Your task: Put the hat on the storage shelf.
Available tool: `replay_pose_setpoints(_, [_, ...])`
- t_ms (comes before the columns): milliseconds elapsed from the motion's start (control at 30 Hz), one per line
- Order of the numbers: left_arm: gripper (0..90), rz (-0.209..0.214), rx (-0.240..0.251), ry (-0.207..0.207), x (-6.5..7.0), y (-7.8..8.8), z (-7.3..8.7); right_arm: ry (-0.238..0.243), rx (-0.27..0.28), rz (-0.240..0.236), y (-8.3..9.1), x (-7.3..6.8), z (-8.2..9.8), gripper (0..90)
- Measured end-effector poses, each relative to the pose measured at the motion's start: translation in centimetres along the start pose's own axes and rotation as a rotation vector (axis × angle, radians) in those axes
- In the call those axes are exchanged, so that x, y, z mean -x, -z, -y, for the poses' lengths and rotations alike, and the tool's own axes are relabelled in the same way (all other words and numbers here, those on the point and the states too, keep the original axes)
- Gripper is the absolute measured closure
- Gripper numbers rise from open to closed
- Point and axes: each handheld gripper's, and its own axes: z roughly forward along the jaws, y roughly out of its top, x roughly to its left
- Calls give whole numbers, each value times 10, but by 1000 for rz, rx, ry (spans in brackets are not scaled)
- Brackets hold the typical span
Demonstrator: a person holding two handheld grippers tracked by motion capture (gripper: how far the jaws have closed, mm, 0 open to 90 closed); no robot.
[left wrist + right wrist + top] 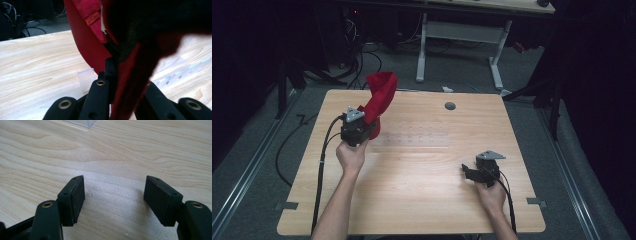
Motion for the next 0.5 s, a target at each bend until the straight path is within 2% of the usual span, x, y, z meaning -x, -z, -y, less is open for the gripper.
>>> replay_pose_setpoints(167, [855,-8,12,62,-10,-1,5,-1,0,0,0,0,0,335])
replay_pose_setpoints(367, [854,-13,7,51,-11,-2,15,0,0,0,0,0,0,335])
replay_pose_setpoints(500, [849,-10,11,73,-14,-1,20,0,0,0,0,0,0,335])
